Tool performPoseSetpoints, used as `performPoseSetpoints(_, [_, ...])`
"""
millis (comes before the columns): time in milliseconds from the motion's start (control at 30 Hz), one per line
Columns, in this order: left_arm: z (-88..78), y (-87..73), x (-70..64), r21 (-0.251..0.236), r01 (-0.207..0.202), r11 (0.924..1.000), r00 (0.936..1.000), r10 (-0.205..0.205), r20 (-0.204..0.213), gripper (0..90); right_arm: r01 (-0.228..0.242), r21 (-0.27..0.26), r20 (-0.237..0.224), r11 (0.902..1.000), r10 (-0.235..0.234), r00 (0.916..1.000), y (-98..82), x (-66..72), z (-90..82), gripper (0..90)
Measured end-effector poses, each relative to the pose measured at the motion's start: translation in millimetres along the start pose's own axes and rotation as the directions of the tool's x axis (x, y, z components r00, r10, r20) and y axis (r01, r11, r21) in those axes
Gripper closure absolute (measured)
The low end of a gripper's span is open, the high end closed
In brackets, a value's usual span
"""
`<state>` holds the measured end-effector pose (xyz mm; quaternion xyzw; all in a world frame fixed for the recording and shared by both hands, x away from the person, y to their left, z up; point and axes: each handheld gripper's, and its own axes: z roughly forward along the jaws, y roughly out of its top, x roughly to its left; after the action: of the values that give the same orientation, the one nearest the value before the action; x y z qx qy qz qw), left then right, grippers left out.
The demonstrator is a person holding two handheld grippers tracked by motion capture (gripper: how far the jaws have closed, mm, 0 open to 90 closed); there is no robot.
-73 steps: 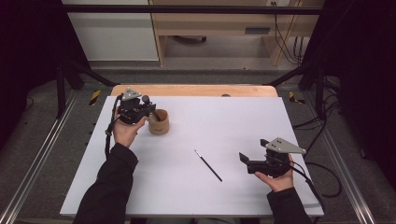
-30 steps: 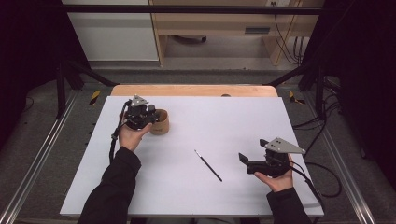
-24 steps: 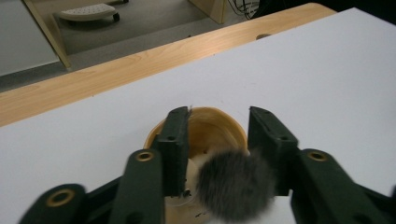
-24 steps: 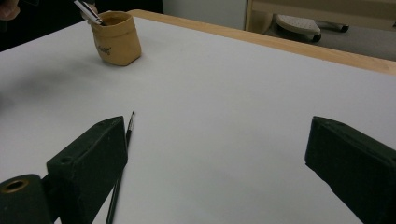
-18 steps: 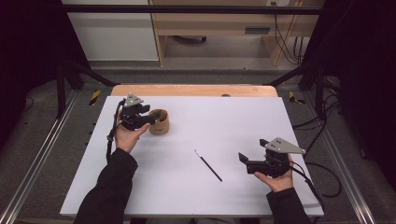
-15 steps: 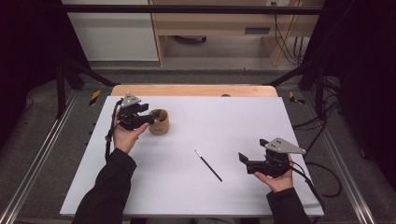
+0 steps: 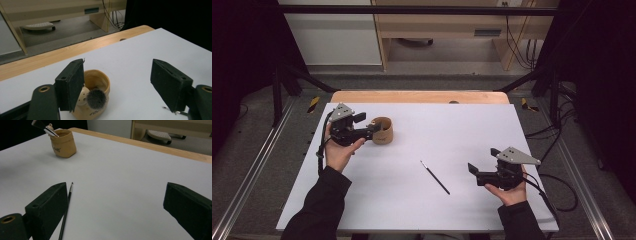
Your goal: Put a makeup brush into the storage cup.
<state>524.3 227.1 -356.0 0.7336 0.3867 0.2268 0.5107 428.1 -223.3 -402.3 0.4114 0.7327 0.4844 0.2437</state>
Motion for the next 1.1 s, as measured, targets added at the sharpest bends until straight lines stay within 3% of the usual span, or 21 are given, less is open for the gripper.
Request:
performPoseSetpoints(367, [-23.0,-10.6,-9.7,-0.017,-0.012,0.9998,0.9995,0.012,0.03,18.9,-0.001,-0.006,0.003,1.0,0.001,1.0,2.2,1.2,-0.8,6.2])
performPoseSetpoints(567, [-34.9,-23.8,-19.1,-0.026,-0.016,0.9995,0.9989,0.017,0.044,15.6,-0.003,-0.01,0.003,0.9999,0.003,1.0,2.9,0.7,-2.1,6.1])
performPoseSetpoints(967, [-53.8,-43.4,-27.4,-0.043,-0.017,0.9989,0.9986,0.019,0.05,10.9,0.0,-0.012,0.0,0.9999,0.0,1.0,3.1,0.5,-3.3,6.2])
performPoseSetpoints(1100, [-59.2,-54.9,-26.7,-0.026,-0.018,0.9995,0.999,0.019,0.04,10.0,0.001,-0.013,-0.001,0.9999,-0.001,1.0,3.3,0.4,-3.4,6.3])
